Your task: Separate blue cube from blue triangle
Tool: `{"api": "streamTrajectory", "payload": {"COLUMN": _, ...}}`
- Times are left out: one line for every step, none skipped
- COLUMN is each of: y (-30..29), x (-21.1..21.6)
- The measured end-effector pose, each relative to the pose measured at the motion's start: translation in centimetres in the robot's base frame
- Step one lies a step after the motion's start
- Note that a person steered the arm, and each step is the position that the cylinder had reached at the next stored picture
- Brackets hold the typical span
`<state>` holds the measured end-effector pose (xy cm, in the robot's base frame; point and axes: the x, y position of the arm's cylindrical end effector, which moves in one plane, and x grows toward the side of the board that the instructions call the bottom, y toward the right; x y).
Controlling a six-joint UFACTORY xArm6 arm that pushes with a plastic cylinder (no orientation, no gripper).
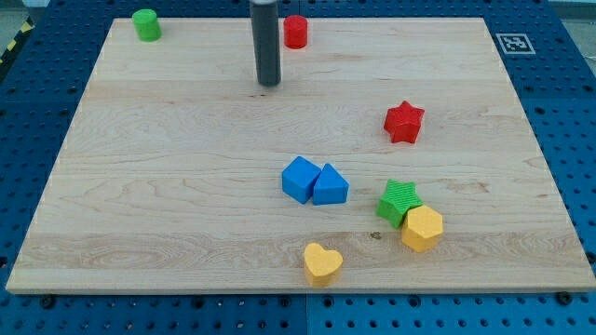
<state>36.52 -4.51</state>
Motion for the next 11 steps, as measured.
{"api": "streamTrajectory", "payload": {"y": 0.0, "x": 2.7}}
{"api": "streamTrajectory", "payload": {"y": 0.0, "x": 2.7}}
{"api": "streamTrajectory", "payload": {"y": -3.0, "x": 4.0}}
{"api": "streamTrajectory", "payload": {"y": -7.6, "x": 7.5}}
{"api": "streamTrajectory", "payload": {"y": -8.1, "x": 12.7}}
{"api": "streamTrajectory", "payload": {"y": -6.7, "x": 16.0}}
{"api": "streamTrajectory", "payload": {"y": -6.6, "x": 16.0}}
{"api": "streamTrajectory", "payload": {"y": -3.4, "x": 16.0}}
{"api": "streamTrajectory", "payload": {"y": 0.2, "x": 16.0}}
{"api": "streamTrajectory", "payload": {"y": 2.3, "x": 16.0}}
{"api": "streamTrajectory", "payload": {"y": 4.4, "x": 15.6}}
